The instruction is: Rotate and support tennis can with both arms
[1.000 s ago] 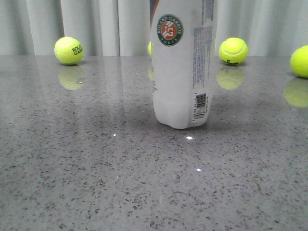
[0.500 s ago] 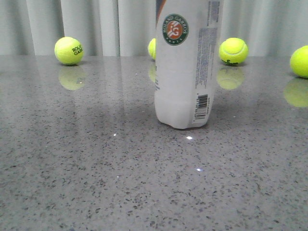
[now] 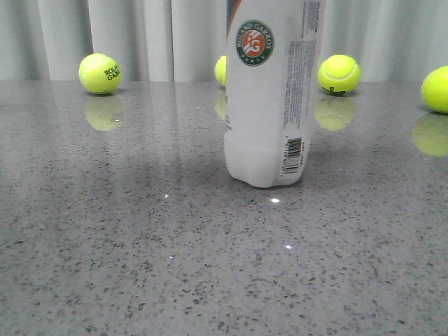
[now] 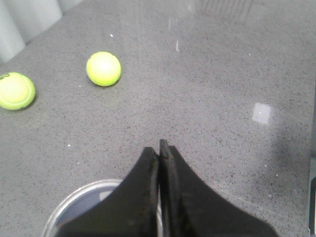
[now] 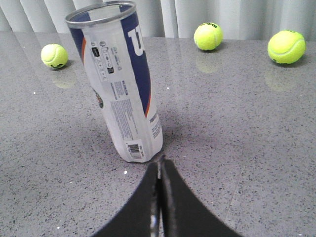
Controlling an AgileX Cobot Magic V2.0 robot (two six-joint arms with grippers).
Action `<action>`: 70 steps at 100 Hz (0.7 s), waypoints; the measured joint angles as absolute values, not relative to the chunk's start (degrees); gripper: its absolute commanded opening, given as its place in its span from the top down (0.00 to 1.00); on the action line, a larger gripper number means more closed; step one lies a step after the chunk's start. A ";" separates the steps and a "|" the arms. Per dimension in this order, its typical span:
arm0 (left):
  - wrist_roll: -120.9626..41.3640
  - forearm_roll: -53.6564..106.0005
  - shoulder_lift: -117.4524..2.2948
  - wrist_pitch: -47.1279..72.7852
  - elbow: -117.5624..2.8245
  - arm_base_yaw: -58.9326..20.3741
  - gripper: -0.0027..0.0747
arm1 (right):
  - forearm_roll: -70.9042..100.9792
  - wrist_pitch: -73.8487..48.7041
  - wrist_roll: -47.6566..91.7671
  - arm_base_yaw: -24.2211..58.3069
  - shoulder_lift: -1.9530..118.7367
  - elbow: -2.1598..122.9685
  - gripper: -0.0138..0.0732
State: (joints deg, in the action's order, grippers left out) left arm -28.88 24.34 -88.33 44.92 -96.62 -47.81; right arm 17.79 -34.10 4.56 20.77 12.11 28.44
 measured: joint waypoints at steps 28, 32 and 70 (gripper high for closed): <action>-29.18 24.60 -77.95 34.86 -81.72 -47.81 0.99 | 17.79 -34.10 4.56 20.77 12.11 28.44 0.92; -29.18 24.60 -76.22 33.72 -79.32 -47.81 0.99 | 17.79 -34.10 4.56 20.77 12.11 28.44 0.92; -29.31 23.60 -64.65 26.00 -61.12 -43.98 0.99 | 17.79 -34.10 4.56 20.77 12.11 28.44 0.92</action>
State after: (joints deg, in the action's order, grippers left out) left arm -29.31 23.60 -64.65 26.00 -61.12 -43.98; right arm 17.79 -34.10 4.56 20.77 12.11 28.44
